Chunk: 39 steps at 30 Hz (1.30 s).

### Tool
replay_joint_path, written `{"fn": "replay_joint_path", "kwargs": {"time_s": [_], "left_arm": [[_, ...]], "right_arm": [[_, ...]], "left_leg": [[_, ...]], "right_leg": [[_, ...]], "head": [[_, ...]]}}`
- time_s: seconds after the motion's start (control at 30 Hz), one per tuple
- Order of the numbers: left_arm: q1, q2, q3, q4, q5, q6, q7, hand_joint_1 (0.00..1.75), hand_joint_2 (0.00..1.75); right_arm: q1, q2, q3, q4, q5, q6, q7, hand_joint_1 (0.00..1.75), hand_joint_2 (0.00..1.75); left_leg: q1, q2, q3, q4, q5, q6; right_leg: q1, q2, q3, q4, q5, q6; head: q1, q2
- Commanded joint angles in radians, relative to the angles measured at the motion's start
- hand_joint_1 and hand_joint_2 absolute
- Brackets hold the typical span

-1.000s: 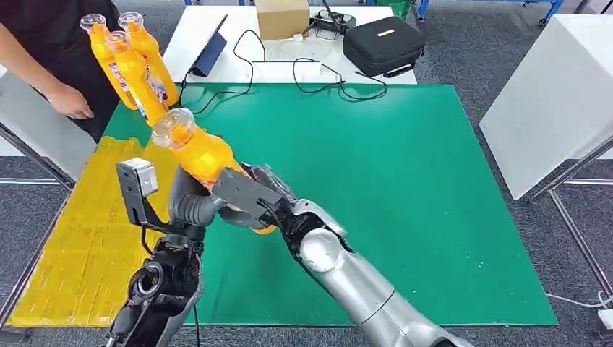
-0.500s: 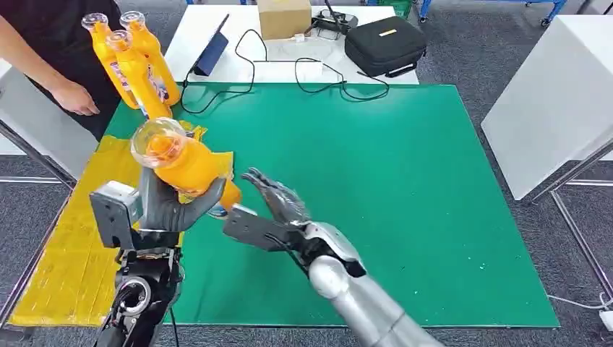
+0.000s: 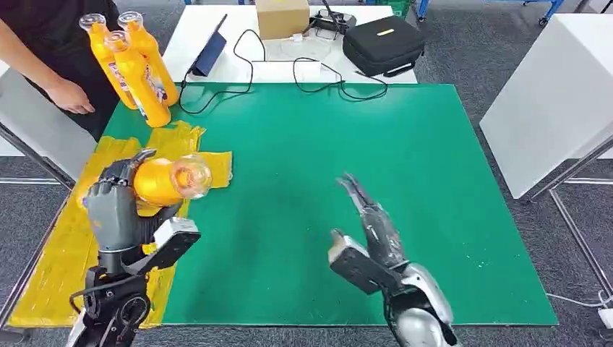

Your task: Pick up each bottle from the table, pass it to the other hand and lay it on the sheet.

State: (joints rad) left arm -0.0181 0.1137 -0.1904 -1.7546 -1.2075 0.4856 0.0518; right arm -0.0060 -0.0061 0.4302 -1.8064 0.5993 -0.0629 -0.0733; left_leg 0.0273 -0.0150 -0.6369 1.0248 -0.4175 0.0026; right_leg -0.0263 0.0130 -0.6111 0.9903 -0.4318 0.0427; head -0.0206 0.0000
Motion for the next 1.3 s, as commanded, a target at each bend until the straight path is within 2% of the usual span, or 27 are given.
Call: {"fn": "replay_joint_path", "kwargs": {"time_s": [0.03, 0.23, 0.3, 0.33, 0.7, 0.73, 0.77, 0.8, 0.83, 0.87, 0.93, 1.23, 1.3], "left_arm": [[0.007, 0.060, 0.009, 0.360, -0.291, -0.073, 0.073, 1.75, 1.75], [0.002, 0.050, -0.018, 0.499, -0.302, -0.092, 0.073, 1.75, 1.75], [0.007, 0.047, -0.023, 0.497, -0.303, -0.097, 0.069, 1.75, 1.75], [0.007, 0.047, -0.023, 0.497, -0.303, -0.097, 0.069, 1.75, 1.75], [0.011, 0.041, -0.024, 0.488, -0.300, -0.143, 0.053, 1.75, 1.75], [0.008, 0.037, -0.021, 0.495, -0.299, -0.149, 0.053, 1.61, 1.75], [0.005, 0.037, -0.024, 0.502, -0.303, -0.153, 0.049, 0.00, 1.75], [0.001, 0.031, -0.015, 0.510, -0.308, -0.157, 0.063, 0.00, 0.00], [-0.002, 0.031, -0.020, 0.508, -0.309, -0.154, 0.053, 0.00, 0.00], [-0.001, 0.027, -0.012, 0.502, -0.298, -0.137, 0.047, 0.00, 0.00], [0.005, 0.023, -0.002, 0.481, -0.282, -0.122, 0.031, 0.00, 0.00], [0.039, 0.001, 0.052, 0.387, -0.270, -0.005, 0.011, 0.00, 0.00], [0.033, -0.013, 0.067, 0.374, -0.257, 0.033, -0.005, 0.00, 0.00]], "right_arm": [[0.058, -0.034, -0.149, -0.140, -0.053, 0.041, -0.018, 0.00, 0.00], [0.071, -0.026, -0.171, -0.155, -0.059, 0.046, -0.018, 0.00, 0.00], [0.068, -0.023, -0.175, -0.159, -0.056, 0.049, -0.014, 0.00, 0.00], [0.068, -0.023, -0.175, -0.159, -0.056, 0.049, -0.014, 0.00, 0.00], [0.061, -0.008, -0.190, -0.150, -0.060, 0.074, -0.018, 0.00, 0.00], [0.052, -0.006, -0.190, -0.141, -0.061, 0.083, -0.017, 0.00, 0.00], [0.040, -0.005, -0.188, -0.132, -0.059, 0.093, -0.016, 0.00, 0.00], [0.028, 0.000, -0.187, -0.122, -0.058, 0.100, -0.015, 0.00, 0.00], [0.019, 0.003, -0.186, -0.116, -0.057, 0.103, -0.013, 0.00, 0.00], [0.009, 0.010, -0.188, -0.108, -0.055, 0.108, -0.012, 0.00, 0.00], [0.000, 0.017, -0.192, -0.101, -0.052, 0.116, -0.011, 0.00, 0.00], [-0.025, 0.026, -0.187, -0.069, -0.054, 0.125, -0.012, 0.00, 0.00], [-0.027, 0.036, -0.195, -0.072, -0.054, 0.125, -0.012, 0.00, 0.00]], "left_leg": [[-0.001, 0.000, 0.008, -0.003, -0.001, 0.001], [-0.001, 0.000, 0.004, -0.002, 0.000, 0.001], [-0.001, 0.001, 0.010, -0.003, -0.002, 0.002], [-0.001, 0.000, 0.004, -0.002, 0.000, 0.001], [-0.001, 0.000, 0.004, -0.001, 0.000, 0.001], [0.000, 0.000, 0.003, -0.001, 0.000, 0.001], [-0.001, 0.001, 0.006, -0.001, -0.001, 0.001], [-0.001, 0.001, 0.009, -0.002, -0.002, 0.002], [-0.001, 0.001, 0.003, -0.001, 0.000, 0.001], [-0.001, 0.002, 0.006, -0.001, -0.001, 0.002], [0.000, 0.001, 0.003, -0.001, 0.000, 0.001], [0.000, 0.002, 0.004, -0.001, -0.001, 0.001], [0.000, 0.003, 0.008, -0.001, -0.002, 0.002]], "right_leg": [[0.000, -0.003, 0.008, -0.002, -0.002, -0.003], [0.000, -0.001, 0.004, -0.001, -0.001, -0.002], [0.000, -0.002, 0.009, -0.003, -0.002, -0.004], [0.000, -0.001, 0.004, -0.001, -0.001, -0.002], [0.000, -0.002, 0.004, -0.001, -0.001, -0.002], [0.000, -0.001, 0.003, -0.001, 0.000, -0.002], [0.000, -0.001, 0.005, -0.001, -0.001, -0.003], [0.000, -0.001, 0.008, -0.002, -0.002, -0.004], [0.000, 0.000, 0.003, -0.001, 0.000, -0.002], [0.000, -0.001, 0.006, -0.001, -0.001, -0.003], [0.000, 0.000, 0.003, -0.001, 0.000, -0.002], [0.001, 0.000, 0.004, -0.001, 0.000, -0.002], [0.001, 0.000, 0.008, -0.002, -0.001, -0.003]], "head": [[0.000, 0.000], [0.000, 0.000], [0.000, 0.000], [0.000, 0.000], [0.000, 0.000], [0.000, 0.000], [0.000, 0.000], [0.000, 0.000], [0.000, 0.000], [0.000, 0.000], [0.000, 0.000], [0.000, 0.000], [0.000, 0.000]]}}
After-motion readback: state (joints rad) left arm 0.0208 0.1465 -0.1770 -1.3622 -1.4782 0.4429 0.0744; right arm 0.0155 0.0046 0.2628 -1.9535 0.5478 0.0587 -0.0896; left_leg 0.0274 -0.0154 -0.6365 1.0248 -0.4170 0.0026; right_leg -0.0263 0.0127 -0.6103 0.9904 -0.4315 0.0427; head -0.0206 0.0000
